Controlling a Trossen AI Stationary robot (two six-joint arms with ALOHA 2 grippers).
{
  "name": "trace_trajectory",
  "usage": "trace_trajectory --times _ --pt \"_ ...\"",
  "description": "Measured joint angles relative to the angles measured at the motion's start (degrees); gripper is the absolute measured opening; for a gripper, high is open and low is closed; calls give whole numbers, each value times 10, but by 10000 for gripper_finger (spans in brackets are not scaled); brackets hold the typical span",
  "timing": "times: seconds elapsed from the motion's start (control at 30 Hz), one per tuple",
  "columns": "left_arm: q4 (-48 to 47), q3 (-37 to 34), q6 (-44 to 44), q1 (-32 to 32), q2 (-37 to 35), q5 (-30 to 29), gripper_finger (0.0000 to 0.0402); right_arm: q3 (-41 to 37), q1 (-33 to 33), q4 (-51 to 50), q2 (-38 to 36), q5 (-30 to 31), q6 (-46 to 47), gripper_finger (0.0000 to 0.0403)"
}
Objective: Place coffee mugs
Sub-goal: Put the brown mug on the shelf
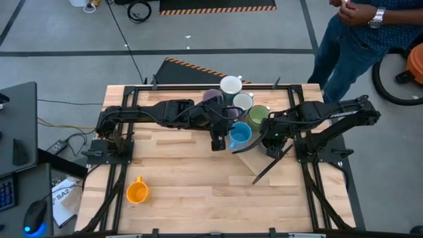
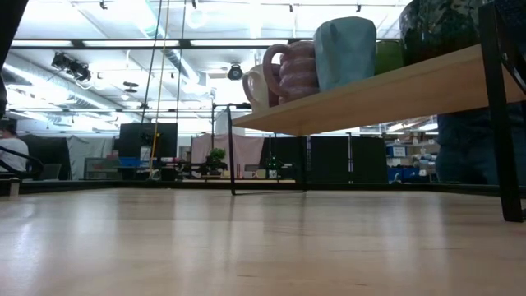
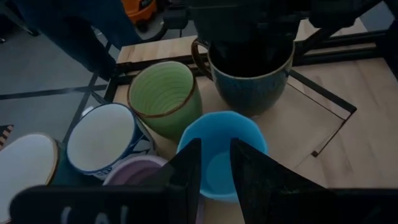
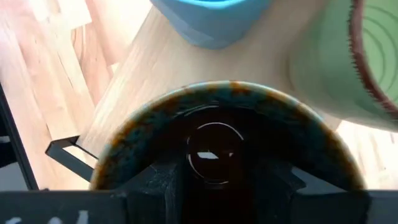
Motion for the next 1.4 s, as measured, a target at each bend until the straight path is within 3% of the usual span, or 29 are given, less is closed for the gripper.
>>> trace_trajectory --times 0.63,1.4 --pt "0 0 -2 -6 0 1 91 -19 9 -41 2 49 72 156" --pt "1 0 -9 -7 0 1 91 -19 7 -66 -4 65 29 156"
